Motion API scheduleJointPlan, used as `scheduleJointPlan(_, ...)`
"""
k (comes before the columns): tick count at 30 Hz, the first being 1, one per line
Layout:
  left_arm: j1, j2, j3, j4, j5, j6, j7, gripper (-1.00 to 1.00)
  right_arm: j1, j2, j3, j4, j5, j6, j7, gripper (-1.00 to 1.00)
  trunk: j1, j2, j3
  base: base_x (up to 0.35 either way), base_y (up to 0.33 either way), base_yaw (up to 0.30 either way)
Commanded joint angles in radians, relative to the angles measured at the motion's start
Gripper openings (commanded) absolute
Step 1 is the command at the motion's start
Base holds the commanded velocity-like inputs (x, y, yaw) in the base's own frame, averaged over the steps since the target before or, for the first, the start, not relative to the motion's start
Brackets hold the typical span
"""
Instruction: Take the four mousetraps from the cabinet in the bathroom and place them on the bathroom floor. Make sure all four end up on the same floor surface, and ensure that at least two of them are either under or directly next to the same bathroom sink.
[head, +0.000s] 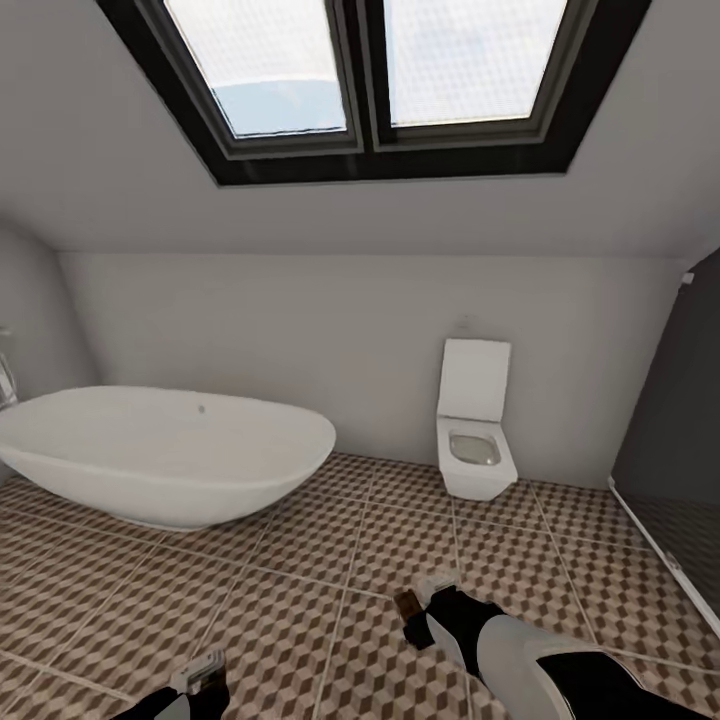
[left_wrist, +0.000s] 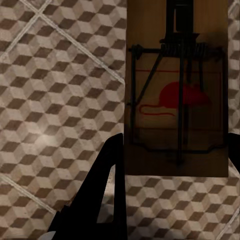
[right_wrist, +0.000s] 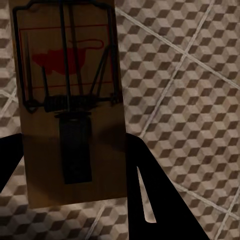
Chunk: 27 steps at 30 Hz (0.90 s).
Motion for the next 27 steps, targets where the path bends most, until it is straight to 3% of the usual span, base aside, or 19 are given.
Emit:
scheduleJointPlan(1,-0.001,0.0,0.002,0.0,0.003,0.004,0.003,-1.0,-0.001,0.0,0.002,0.002,0.002,0.002,-0.005,-1.0,0.0,-0.001,-0.001,0.0,0.0,0.297)
scheduleJointPlan(27,-0.001,0.0,0.002,0.0,0.003,0.004,0.003,-1.0,-0.001,0.0,0.003,0.002,0.002,0.001,-0.005,-1.0,0.0,-0.001,-0.001,0.0,0.0,0.297)
